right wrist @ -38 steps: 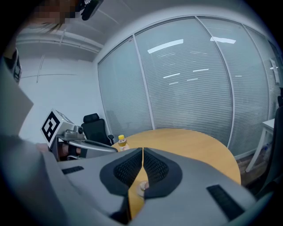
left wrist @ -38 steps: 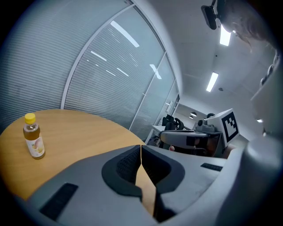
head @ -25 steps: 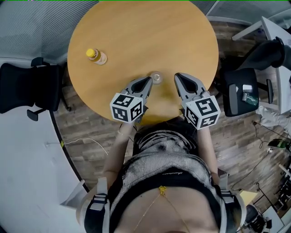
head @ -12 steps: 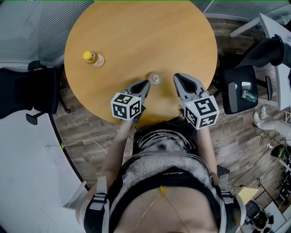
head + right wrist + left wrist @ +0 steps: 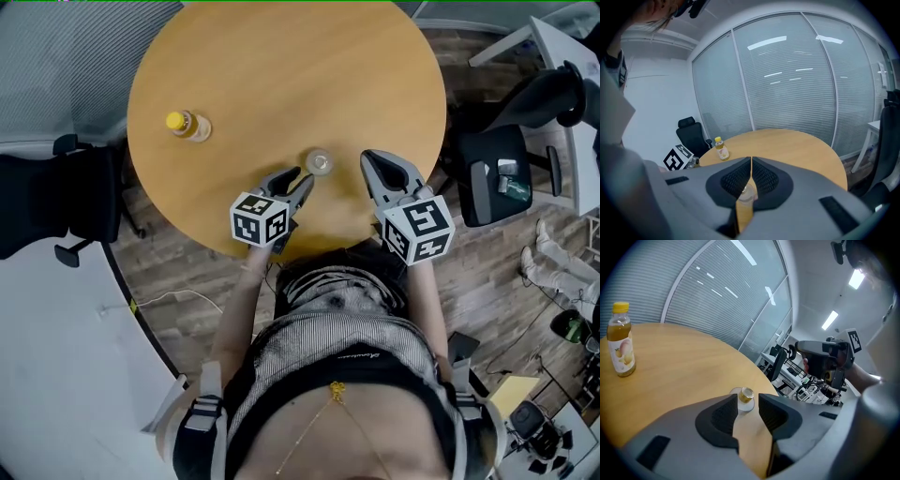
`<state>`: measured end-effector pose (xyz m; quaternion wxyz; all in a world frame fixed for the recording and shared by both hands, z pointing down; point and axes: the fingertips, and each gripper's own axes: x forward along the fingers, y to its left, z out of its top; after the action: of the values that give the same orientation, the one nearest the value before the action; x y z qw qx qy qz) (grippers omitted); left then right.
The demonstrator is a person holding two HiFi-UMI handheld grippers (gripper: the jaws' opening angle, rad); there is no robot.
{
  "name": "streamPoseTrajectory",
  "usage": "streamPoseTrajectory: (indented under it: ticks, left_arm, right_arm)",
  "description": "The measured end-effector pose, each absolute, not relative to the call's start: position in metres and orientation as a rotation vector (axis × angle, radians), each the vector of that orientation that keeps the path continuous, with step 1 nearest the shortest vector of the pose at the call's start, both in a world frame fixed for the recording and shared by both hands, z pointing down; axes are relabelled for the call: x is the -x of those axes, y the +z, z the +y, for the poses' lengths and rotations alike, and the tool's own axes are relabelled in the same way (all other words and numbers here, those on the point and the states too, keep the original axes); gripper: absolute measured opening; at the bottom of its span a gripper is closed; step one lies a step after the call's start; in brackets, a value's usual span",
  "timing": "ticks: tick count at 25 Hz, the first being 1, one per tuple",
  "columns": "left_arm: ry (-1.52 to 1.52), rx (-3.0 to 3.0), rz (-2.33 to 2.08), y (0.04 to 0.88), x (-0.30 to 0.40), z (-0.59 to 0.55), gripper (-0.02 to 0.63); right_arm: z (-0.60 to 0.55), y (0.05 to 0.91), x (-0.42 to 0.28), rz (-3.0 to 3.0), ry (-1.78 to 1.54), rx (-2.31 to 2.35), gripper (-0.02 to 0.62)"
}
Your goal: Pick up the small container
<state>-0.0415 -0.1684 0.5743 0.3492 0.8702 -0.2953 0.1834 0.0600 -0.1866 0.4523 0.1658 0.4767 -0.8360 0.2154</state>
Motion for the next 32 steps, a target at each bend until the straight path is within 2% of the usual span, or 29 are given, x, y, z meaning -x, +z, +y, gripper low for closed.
streamPoseTrajectory:
  ticks: [2, 6, 16, 32]
  left_arm:
    - [0.530, -2.274, -0.746, 0.583, 0.040, -0.167, 0.128]
    - [0.676, -2.312, -0.685, 0.604, 0.031, -0.162, 0.229]
    - [0.854, -2.312, -0.616, 0.642, 0.015, -0.162, 0.341]
    - [0.938, -2.441, -0.735, 0.662, -0.013, -0.187, 0.354]
  right_arm:
    - [-0.185, 0.455, -0.063, -2.368, 0.619, -1.373, 0.023]
    - [-0.181, 0.458, -0.072, -2.341, 0.638, -1.407, 0.023]
    - [-0.172, 0.468, -0.087, -2.281, 0.676, -1.459, 0.023]
    - [-0.183, 0.471, -0.087, -2.272, 0.691, -1.436, 0.023]
